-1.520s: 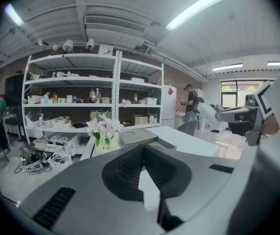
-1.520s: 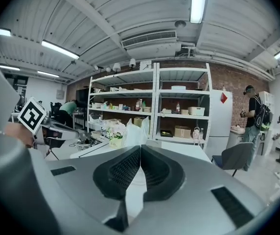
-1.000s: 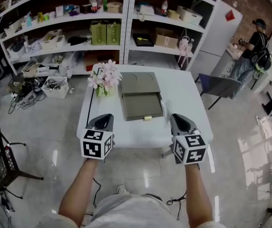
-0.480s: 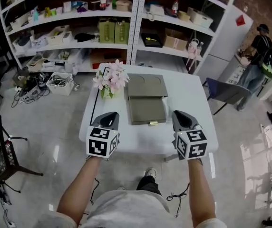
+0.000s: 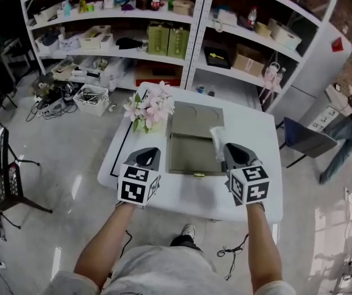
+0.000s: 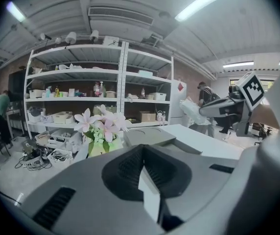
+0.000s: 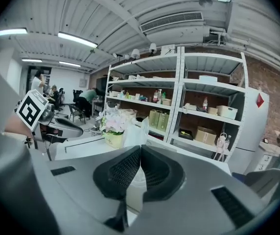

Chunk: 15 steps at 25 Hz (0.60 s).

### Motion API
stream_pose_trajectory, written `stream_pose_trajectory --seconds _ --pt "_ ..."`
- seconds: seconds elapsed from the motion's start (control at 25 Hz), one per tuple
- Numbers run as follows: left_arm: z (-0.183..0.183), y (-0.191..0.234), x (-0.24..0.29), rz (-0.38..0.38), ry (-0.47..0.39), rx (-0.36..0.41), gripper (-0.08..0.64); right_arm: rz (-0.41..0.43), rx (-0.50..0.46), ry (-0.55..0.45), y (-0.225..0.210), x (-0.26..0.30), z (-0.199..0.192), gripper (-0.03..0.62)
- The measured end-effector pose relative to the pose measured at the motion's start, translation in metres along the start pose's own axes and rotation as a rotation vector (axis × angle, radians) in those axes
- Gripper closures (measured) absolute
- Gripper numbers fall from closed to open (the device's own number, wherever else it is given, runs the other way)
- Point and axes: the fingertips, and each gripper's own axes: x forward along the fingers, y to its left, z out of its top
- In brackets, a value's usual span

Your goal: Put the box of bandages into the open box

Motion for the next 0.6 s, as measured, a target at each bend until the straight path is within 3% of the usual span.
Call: stream_pose_trajectory --seconds 0.6 --pt "0.0 0.011 0.032 0.152 0.022 -0.041 0.555 0.242 -0.119 0.081 -0.019 0.077 -0.028 0.581"
